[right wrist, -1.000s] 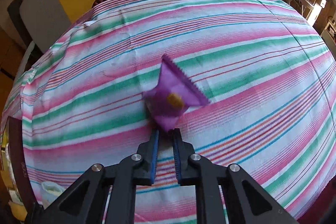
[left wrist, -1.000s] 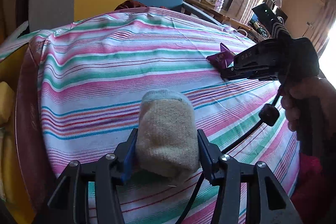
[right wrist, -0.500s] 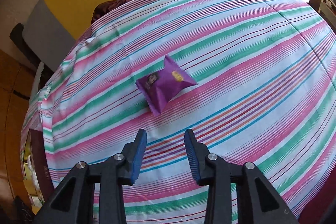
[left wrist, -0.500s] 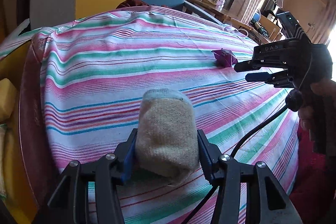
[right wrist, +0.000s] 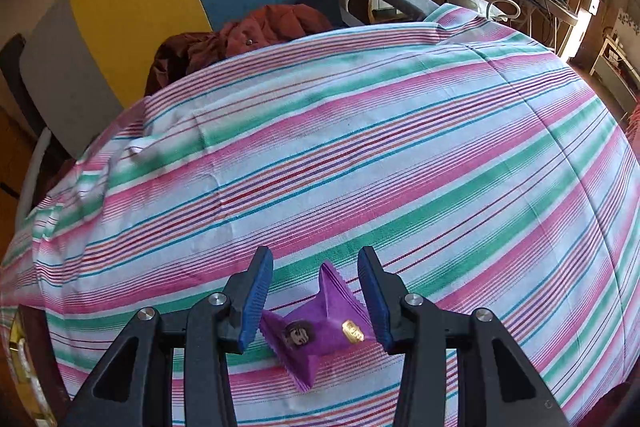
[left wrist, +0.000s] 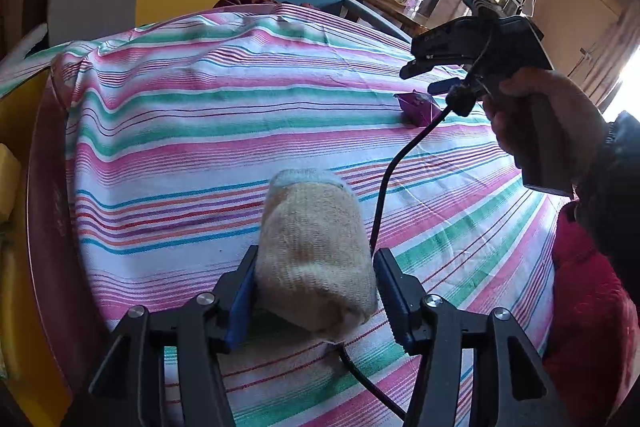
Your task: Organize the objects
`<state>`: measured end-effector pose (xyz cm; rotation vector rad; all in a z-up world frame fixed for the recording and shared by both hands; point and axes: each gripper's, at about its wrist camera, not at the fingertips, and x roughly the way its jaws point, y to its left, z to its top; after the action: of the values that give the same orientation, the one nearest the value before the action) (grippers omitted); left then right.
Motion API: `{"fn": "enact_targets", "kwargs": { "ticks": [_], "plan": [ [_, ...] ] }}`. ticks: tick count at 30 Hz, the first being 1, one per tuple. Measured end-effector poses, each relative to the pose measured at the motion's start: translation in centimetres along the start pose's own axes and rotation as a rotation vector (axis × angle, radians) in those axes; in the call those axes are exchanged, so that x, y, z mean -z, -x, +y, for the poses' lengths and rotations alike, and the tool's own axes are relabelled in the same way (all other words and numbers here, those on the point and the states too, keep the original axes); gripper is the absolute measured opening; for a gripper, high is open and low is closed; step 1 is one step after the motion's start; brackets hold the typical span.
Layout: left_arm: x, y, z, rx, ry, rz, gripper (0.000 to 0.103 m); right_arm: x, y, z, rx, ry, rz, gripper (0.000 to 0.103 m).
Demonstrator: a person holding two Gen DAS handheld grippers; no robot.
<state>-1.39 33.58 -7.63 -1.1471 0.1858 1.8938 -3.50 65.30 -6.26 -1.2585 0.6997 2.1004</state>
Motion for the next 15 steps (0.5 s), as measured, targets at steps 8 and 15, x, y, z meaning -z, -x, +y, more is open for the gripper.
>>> {"fn": "enact_targets", "kwargs": {
  "ticks": [8,15],
  "plan": [
    [-0.2,0.1,0.3,0.024,0.020,0.000,0.061,4.6,-0.4,-0.5,-0.111,0.073,0.176,0.044],
    [-0.1,0.4,0.3,0.051,0.030,0.005,0.067,7.5,1.9,-3.7,-0.188,-0.079,0.198,0.044]
  ]
}}
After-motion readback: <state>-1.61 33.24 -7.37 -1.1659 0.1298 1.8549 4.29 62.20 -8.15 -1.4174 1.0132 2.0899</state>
